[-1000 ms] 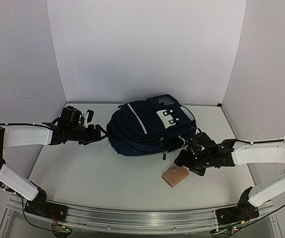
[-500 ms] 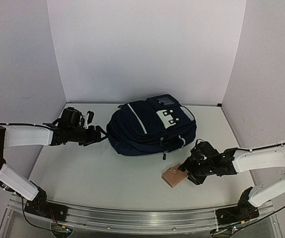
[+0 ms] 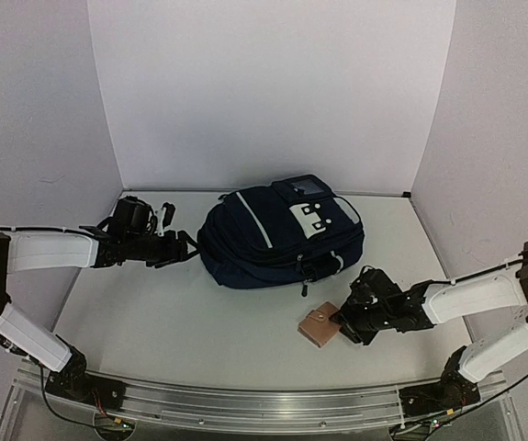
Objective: Pack the student bag
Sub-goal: Pick up the personal item from the center of the board.
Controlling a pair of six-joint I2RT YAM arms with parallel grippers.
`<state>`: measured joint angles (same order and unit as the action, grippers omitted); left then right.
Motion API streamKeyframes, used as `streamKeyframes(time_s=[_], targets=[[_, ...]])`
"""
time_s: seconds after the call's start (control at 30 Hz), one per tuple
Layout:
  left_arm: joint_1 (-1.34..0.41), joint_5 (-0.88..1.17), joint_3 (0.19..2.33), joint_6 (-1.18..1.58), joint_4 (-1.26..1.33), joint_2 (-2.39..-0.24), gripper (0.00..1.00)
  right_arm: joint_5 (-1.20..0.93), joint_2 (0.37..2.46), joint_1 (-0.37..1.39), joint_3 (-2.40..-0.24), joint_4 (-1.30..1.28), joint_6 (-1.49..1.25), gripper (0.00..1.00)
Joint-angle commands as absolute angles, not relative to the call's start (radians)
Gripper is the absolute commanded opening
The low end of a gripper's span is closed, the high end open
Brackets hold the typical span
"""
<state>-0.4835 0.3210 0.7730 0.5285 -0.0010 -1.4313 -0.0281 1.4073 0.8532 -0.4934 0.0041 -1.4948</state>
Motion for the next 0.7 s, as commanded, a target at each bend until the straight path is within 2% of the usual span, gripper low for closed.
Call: streamKeyframes(time_s=[0.0, 0.13, 0.3, 0.5, 0.67], targets=[[-0.486, 0.322, 0.817, 0.521, 0.006, -1.434, 0.71, -0.015, 1.452, 0.851, -0.498, 0.053, -1.501, 0.33], [-0.486, 0.318, 0.815, 0.522, 0.006, -1.424, 0.71, -0.012, 1.485, 0.852, -0.501, 0.09, -1.499, 0.21], [-0.486, 0.325, 0.809, 0.531, 0.006, -1.413, 0.71, -0.012, 1.53, 0.852, -0.522, 0.128, -1.477, 0.0], [-0.493, 0.38, 0.798, 0.552, 0.022, -1.388, 0.71, -0.002, 1.493, 0.851, -0.537, 0.169, -1.406, 0.0], [-0.525, 0.473, 0.805, 0.612, 0.074, -1.347, 0.71, -0.022, 1.363, 0.854, -0.562, 0.262, -1.217, 0.0]])
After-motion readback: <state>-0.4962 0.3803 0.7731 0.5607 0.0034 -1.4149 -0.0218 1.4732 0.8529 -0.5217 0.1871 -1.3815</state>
